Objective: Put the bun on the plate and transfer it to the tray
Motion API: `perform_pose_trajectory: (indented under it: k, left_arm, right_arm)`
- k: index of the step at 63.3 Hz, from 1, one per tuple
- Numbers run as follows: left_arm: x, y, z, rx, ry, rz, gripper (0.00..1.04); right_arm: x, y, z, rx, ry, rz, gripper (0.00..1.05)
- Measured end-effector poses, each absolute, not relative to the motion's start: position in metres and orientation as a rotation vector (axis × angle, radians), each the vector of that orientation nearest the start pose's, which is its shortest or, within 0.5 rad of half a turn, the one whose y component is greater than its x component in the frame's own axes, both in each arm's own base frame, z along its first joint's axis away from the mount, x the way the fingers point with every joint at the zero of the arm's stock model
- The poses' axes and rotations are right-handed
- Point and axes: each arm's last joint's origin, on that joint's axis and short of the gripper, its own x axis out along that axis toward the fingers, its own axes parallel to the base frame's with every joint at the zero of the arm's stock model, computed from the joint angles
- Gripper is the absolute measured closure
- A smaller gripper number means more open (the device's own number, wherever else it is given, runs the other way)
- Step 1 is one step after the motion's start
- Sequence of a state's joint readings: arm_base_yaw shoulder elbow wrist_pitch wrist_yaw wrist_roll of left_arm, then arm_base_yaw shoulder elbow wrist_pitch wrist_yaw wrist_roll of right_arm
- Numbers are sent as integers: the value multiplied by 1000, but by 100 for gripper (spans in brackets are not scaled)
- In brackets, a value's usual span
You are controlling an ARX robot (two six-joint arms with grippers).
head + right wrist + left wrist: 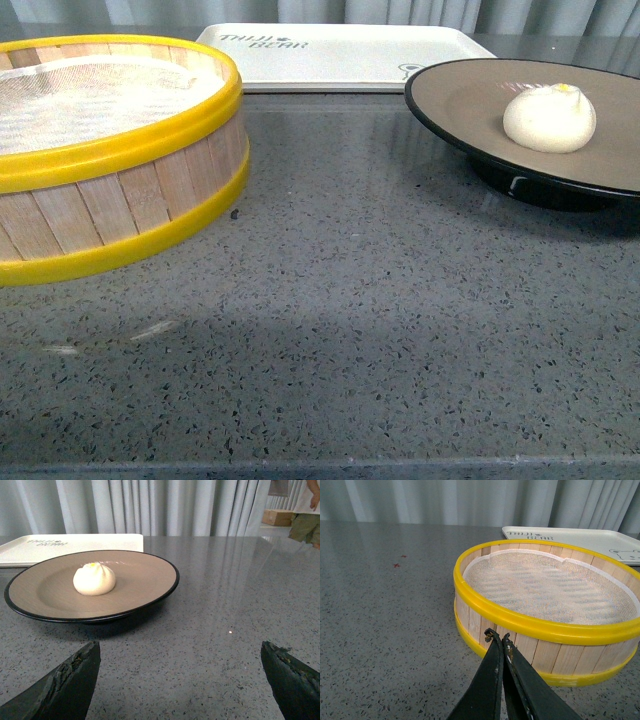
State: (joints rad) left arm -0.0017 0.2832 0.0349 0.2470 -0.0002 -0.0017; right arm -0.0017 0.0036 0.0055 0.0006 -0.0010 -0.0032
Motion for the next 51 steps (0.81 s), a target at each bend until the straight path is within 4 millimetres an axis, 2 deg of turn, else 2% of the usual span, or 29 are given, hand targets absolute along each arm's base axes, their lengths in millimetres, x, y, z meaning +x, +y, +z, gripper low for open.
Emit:
perform_pose_trajectory:
  k: [25, 35, 51]
  left_arm:
    - [107, 0, 175, -2, -30, -2, 101]
    - [97, 0, 172, -2, -24, -2, 101]
    - [96, 0, 172, -3, -23, -2, 99]
  right_arm:
    - [98, 0, 165, -3, -2, -1, 9]
    - [98, 0, 165, -3, -2, -1, 9]
    - [98, 0, 165, -3, -2, -1, 9]
